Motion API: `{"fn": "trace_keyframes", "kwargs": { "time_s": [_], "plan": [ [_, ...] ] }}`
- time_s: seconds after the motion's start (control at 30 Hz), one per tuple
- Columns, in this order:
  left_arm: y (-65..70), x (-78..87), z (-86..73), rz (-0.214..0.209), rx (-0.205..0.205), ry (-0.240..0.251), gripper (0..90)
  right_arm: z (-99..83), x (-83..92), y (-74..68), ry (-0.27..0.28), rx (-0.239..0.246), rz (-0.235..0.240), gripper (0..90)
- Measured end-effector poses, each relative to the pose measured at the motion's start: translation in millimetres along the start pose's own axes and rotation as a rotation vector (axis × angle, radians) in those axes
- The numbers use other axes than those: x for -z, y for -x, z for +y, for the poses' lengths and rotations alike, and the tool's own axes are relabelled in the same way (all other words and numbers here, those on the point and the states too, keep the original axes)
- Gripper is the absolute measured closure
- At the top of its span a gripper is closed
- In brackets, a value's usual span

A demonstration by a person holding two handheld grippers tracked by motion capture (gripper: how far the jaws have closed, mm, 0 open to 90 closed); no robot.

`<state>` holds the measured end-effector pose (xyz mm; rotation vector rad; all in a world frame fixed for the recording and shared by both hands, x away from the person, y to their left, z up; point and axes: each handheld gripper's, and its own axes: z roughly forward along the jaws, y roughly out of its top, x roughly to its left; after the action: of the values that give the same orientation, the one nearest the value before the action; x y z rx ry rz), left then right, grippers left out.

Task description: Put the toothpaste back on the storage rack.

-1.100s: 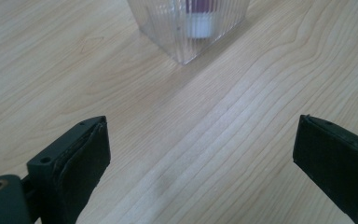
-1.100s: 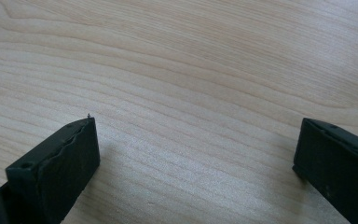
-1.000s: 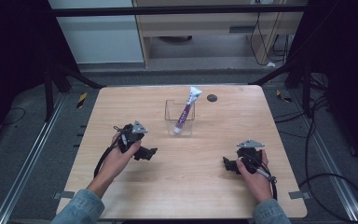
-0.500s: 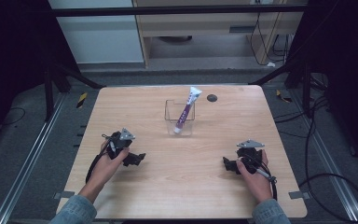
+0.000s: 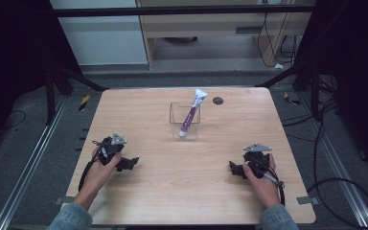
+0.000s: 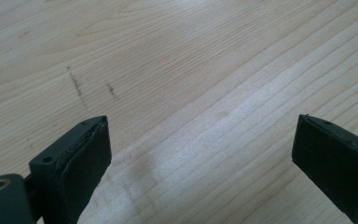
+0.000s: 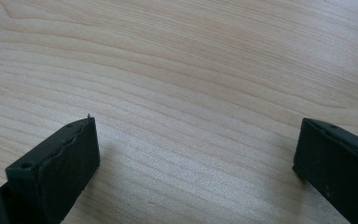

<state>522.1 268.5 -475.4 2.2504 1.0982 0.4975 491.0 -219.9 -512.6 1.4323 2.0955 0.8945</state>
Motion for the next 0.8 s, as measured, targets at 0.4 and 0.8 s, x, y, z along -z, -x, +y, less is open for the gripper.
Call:
{"fn": "trace_keyframes", "kwargs": {
  "time_s": [0.4, 0.8],
  "plan": [
    [-13.6, -1.9, -11.1, 0.023, 0.044, 0.006, 4.0, 0.0, 0.0, 0.1, -0.001, 0.002, 0.000, 0.4],
    [-16.8, -8.4, -14.2, 0.022, 0.060, 0.029, 3.7, 0.0, 0.0, 0.0, 0.000, 0.000, 0.000, 0.4]
  ]
}}
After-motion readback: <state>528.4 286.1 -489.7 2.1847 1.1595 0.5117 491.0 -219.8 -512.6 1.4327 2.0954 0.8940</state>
